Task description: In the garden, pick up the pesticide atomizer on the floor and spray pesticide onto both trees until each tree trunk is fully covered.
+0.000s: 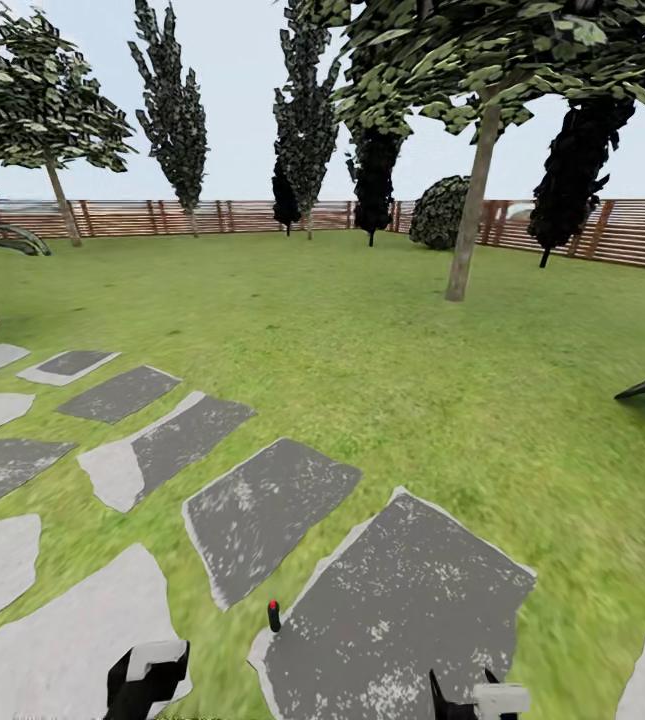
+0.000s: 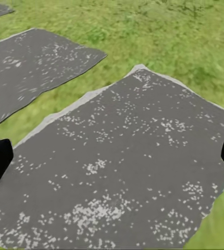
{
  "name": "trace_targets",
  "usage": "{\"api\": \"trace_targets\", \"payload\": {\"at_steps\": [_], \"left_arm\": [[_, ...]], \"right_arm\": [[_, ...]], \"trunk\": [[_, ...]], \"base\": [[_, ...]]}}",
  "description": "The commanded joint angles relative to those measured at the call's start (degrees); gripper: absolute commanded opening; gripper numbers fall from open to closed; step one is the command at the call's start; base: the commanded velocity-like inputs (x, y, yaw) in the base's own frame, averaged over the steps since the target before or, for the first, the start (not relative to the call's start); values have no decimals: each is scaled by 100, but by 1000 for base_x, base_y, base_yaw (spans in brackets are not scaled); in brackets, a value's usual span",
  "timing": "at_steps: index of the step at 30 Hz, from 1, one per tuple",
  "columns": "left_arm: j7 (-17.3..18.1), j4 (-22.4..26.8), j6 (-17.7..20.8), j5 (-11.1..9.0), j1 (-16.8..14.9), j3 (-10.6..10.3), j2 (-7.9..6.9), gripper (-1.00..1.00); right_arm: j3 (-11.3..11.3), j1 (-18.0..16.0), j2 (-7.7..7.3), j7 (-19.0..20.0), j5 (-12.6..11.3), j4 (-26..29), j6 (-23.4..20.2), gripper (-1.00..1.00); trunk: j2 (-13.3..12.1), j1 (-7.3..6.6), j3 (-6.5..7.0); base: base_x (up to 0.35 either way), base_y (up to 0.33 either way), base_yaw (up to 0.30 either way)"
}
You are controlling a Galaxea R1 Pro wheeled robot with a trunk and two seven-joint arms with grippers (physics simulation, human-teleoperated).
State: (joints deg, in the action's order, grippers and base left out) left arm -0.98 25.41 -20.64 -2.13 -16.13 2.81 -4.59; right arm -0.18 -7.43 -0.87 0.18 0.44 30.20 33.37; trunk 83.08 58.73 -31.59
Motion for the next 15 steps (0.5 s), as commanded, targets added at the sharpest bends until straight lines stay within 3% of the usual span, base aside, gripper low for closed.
{"api": "trace_targets", "payload": {"at_steps": [1,5,15], "left_arm": [[0,-2,1,0,-22,-3,2,100],[1,-56,11,0,-58,3,-28,100],[-7,-74,39,17,-66,24,-18,100]], "right_arm": [[0,-98,6,0,0,-5,-2,100],[-4,-303,11,0,5,-37,-5,100],[-9,-349,8,4,9,-66,-6,100]], "trunk": [[0,0,-2],[0,0,-10],[0,0,-26]], "base": [[96,-276,276],[102,-276,276],[131,-276,276]]}}
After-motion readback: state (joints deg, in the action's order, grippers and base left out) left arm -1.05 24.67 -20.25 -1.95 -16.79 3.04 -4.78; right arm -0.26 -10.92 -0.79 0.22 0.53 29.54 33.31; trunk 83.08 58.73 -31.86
